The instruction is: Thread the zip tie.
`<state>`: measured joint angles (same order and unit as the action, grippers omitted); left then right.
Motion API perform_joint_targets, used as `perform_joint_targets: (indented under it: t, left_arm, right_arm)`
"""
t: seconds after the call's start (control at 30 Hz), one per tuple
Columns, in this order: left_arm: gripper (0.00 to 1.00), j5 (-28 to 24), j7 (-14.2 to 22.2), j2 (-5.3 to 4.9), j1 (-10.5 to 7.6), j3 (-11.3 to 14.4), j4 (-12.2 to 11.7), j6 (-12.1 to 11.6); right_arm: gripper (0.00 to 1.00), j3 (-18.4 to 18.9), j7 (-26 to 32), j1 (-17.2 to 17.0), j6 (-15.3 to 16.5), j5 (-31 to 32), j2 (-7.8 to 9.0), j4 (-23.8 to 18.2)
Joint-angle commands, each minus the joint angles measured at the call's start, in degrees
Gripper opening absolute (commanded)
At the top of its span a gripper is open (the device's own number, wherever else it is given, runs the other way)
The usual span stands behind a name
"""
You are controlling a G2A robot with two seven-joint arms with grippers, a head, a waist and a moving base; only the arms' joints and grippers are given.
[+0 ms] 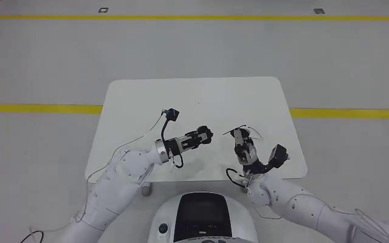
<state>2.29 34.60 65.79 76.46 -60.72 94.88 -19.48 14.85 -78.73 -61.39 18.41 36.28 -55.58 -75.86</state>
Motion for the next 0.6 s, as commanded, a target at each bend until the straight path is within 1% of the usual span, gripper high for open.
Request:
perform_joint_targets:
  t: [0.0, 0.13, 0.3, 0.57]
  left_arm:
    - [0.00, 0.0, 0.0, 0.00, 0.00, 0.0, 0.0, 0.0]
    - [0.00, 0.0, 0.0, 0.00, 0.00, 0.0, 0.0, 0.0]
    - [0.00, 0.0, 0.0, 0.00, 0.00, 0.0, 0.0, 0.0]
    - [0.00, 0.0, 0.0, 0.00, 0.00, 0.0, 0.0, 0.0]
  right_arm:
    - [0.00, 1.2, 0.1, -0.9, -0.3, 0.9, -0.15, -0.1]
    - [0.00, 3.2, 0.0, -2.4, 0.5, 2.2, -0.90, 0.0]
    - [0.00, 5.2, 1.3, -3.8, 1.1, 2.2, -2.54, 0.8]
    - [0.00, 6.9, 2.6, -4.5, 1.1, 1.9, -5.29, 2.4]
